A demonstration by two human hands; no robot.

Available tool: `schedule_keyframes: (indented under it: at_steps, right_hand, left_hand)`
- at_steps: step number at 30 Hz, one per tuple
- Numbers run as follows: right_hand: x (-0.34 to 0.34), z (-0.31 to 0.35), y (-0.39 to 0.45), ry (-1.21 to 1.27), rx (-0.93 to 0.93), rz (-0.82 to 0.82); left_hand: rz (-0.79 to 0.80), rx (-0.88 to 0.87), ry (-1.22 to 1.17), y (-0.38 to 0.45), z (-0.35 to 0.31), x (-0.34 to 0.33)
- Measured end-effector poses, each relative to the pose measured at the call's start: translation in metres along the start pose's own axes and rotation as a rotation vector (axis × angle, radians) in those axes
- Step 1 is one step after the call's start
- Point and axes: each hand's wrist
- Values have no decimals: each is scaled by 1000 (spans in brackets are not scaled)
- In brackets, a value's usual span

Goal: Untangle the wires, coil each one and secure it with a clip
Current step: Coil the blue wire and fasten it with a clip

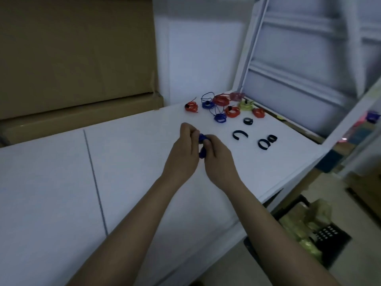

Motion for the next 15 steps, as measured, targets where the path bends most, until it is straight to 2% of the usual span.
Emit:
schedule_keyframes:
  at_steps: [3, 6, 10, 15]
  right_hand:
    - [23, -21, 38, -79, 8, -51]
    - [45, -50, 67, -248, 50, -51]
    - [76, -90, 95, -560, 138, 11]
    - [101, -115, 137, -662, 287, 92]
  left_hand:
    - [95, 5, -9, 40, -3, -27]
    - [184, -22, 91, 72, 3, -50]
    - [282, 6, 246, 106, 3, -77]
    - [305, 44, 340, 131, -4, -111]
Point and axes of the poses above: each hand's wrist, its own y-axis towards the middle knuckle, its own x-axis out of the back of the hand, z = x × y, and after that the axes turned 5 degrees about y, right-handed
